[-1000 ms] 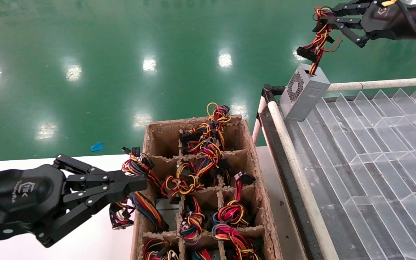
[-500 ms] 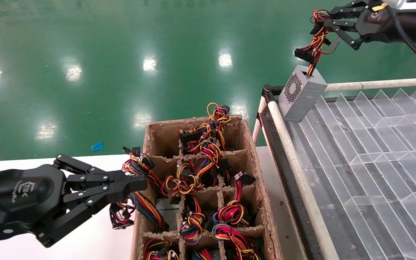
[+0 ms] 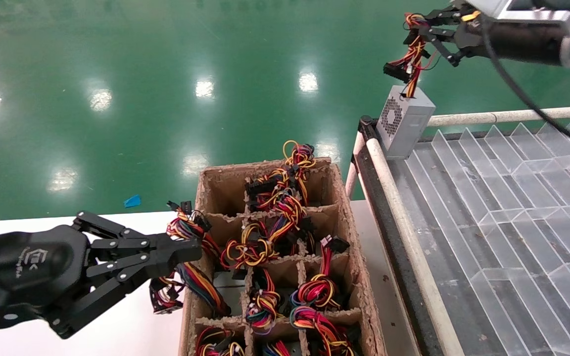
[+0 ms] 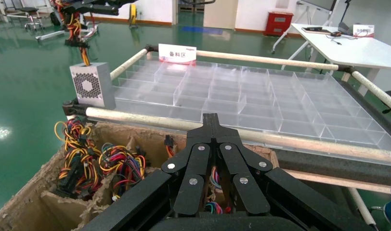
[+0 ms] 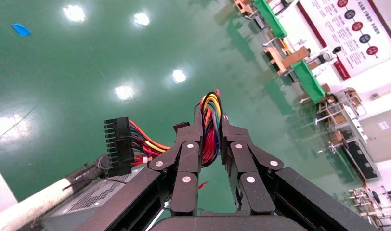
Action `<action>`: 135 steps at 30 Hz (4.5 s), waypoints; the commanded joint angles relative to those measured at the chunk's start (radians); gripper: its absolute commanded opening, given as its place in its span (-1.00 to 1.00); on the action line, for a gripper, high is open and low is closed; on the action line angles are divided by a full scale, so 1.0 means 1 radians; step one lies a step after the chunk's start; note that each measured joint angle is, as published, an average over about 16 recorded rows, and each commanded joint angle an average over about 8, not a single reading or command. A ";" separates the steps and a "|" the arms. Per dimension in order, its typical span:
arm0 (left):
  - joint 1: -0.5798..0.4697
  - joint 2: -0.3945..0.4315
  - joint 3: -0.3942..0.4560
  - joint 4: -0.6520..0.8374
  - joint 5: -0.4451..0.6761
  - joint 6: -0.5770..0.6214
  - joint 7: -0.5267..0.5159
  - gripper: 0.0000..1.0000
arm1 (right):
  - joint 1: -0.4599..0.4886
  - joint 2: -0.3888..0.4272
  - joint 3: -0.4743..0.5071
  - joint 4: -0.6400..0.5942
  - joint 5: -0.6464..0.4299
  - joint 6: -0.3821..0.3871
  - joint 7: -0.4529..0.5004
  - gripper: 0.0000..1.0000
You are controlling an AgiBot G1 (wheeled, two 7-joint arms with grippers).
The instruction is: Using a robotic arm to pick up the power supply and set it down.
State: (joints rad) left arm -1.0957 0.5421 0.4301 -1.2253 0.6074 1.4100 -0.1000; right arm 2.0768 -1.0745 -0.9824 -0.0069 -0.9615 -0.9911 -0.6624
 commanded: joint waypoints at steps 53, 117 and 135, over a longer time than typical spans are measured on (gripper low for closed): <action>0.000 0.000 0.000 0.000 0.000 0.000 0.000 -1.00 | -0.019 -0.139 -0.069 0.015 -0.100 0.152 0.059 1.00; 0.000 0.000 0.000 0.000 0.000 0.000 0.000 1.00 | -0.628 0.258 0.420 0.826 0.115 -0.297 0.535 1.00; 0.000 0.000 0.000 0.000 0.000 0.000 0.000 1.00 | -0.929 0.423 0.647 1.200 0.208 -0.464 0.788 1.00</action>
State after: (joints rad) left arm -1.0957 0.5421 0.4301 -1.2253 0.6073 1.4100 -0.0999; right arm 1.1528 -0.6542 -0.3388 1.1872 -0.7549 -1.4523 0.1216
